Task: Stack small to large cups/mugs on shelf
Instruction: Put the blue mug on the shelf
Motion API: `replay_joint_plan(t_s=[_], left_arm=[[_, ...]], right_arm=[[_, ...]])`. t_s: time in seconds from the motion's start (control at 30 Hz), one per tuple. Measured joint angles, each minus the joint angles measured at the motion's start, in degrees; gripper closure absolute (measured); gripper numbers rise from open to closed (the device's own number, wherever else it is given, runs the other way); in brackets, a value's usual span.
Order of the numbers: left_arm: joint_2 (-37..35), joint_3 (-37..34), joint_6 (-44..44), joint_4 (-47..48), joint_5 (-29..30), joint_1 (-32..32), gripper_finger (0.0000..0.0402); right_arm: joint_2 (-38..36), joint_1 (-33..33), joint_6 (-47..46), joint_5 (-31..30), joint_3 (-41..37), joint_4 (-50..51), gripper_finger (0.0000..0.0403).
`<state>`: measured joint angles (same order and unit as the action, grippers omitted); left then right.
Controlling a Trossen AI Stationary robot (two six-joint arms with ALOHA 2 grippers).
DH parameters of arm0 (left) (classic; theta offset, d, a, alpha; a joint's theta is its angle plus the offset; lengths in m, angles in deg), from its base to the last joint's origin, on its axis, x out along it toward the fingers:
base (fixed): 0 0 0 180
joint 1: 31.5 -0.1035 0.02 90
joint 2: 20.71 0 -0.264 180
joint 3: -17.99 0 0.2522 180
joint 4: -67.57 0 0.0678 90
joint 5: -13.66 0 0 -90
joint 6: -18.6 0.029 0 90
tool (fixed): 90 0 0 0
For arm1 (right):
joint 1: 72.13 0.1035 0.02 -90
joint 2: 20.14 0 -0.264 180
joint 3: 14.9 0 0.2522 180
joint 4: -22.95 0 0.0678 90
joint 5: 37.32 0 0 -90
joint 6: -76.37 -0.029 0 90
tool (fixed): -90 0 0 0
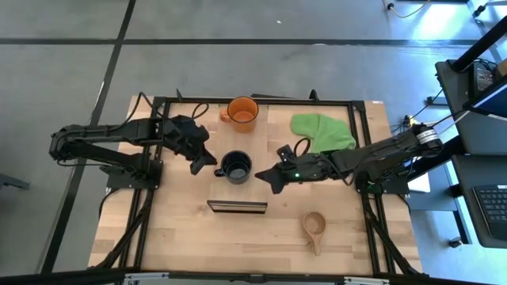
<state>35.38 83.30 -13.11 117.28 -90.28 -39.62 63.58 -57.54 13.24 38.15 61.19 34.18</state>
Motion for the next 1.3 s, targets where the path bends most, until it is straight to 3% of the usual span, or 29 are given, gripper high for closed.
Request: replay_joint_plan(t_s=[0.43,0.93,1.3], left_arm=[[0.4,0.0,0.4,-3.7,0.6,-1.4,0.0336],[3.0,-0.1,1.8,-5.5,-1.5,-1.7,0.0336],[5.3,0.0,3.8,-8.4,-4.9,-6.9,0.0336]], right_arm=[[8.1,0.0,-8.7,5.3,0.0,-10.2,0.0401],[9.0,-4.6,-6.8,5.5,0.0,-11.8,0.0402],[9.0,-8.2,-3.7,7.1,0.0,-11.4,0.0402]])
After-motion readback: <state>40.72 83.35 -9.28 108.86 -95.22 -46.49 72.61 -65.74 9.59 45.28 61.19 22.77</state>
